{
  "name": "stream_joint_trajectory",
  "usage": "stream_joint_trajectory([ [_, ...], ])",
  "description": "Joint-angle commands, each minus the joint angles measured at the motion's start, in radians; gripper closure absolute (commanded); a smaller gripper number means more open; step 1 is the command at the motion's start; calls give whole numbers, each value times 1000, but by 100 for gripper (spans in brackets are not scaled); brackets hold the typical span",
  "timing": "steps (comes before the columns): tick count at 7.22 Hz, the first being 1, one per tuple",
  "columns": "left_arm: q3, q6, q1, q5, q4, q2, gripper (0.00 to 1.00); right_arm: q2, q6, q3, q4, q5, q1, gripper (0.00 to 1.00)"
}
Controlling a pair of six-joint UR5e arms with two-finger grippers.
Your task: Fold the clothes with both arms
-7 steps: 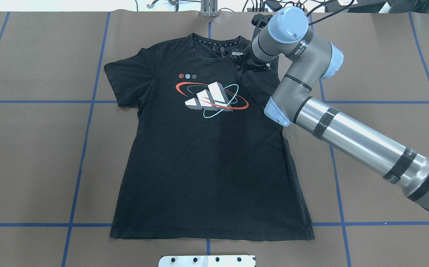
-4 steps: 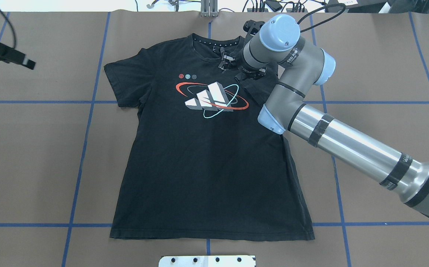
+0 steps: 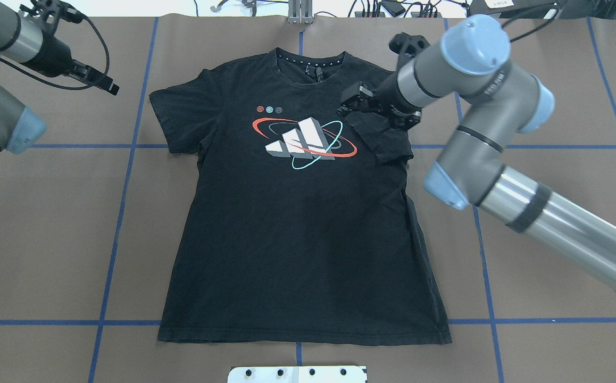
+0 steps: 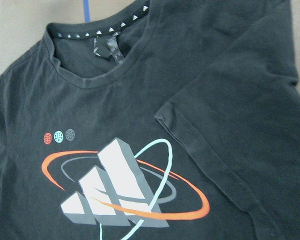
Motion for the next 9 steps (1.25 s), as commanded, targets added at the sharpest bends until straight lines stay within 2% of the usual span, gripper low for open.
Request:
stream_joint_trajectory([
  [1, 160, -2, 39, 78, -59, -105, 8, -145, 1, 163, -4, 8, 3, 0],
  [2, 188, -2, 46, 78, -63, -122, 14, -148, 1, 167, -4, 3, 3, 0],
  [4, 243, -8, 72, 78, -127, -134, 38, -151, 1, 159, -4, -6, 1, 0],
  [5, 269, -35, 84, 78, -129, -162, 39, -151, 1, 162, -4, -6, 1, 0],
  [9, 309, -43, 98, 78, -178, -167, 41, -151, 1, 157, -4, -8, 1, 0],
])
